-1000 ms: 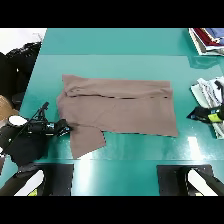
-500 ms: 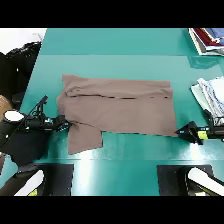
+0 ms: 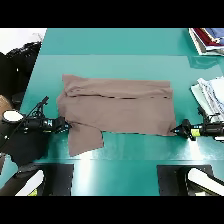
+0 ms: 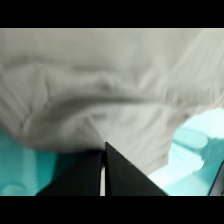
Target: Fold the shirts.
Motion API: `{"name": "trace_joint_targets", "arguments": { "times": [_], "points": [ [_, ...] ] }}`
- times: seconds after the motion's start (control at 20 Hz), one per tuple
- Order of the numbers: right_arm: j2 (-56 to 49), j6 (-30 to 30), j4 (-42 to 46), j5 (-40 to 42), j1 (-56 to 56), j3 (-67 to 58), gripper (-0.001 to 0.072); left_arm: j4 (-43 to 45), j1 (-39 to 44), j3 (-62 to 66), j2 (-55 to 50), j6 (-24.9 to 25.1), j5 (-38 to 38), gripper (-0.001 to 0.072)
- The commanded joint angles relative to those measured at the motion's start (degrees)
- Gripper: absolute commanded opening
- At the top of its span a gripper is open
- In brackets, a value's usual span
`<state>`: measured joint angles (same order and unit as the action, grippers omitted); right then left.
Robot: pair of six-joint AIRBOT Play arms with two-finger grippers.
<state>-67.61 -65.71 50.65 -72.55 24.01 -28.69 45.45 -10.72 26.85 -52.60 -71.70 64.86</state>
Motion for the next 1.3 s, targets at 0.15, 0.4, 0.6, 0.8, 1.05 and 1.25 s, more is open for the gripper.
{"name": "trace_joint_targets", "arguments": {
  "times": [0.15,0.4,0.6,0.8,1.05,1.25],
  "points": [
    [15.61,0.33,3.87,-10.27,3.13,-0.57,0.0016,14.08,0.04,-0.79,18.18,-8.94,14.69,0.0023],
    [27.36,-7.61,16.81,-19.19,1.07,-3.23,0.0015,12.66,0.02,-3.28,31.21,-15.41,26.03,0.0024],
    [28.94,-14.47,16.41,-14.67,-8.92,-11.45,0.0015,9.20,0.02,2.64,29.33,-15.32,16.74,0.0024],
    [16.81,-15.63,16.68,-8.79,-18.32,-22.29,0.0015,9.03,0.02,10.78,15.19,-11.47,5.81,0.0025],
    [-1.01,-17.46,16.81,-5.86,-19.91,-33.88,0.0015,6.38,0.02,21.09,-4.94,-7.30,-1.90,0.0025],
    [-10.99,-17.46,16.35,-5.49,-19.91,-41.88,0.0017,1.62,0.04,27.08,-16.70,-4.31,-5.73,0.0026]
  ]
}}
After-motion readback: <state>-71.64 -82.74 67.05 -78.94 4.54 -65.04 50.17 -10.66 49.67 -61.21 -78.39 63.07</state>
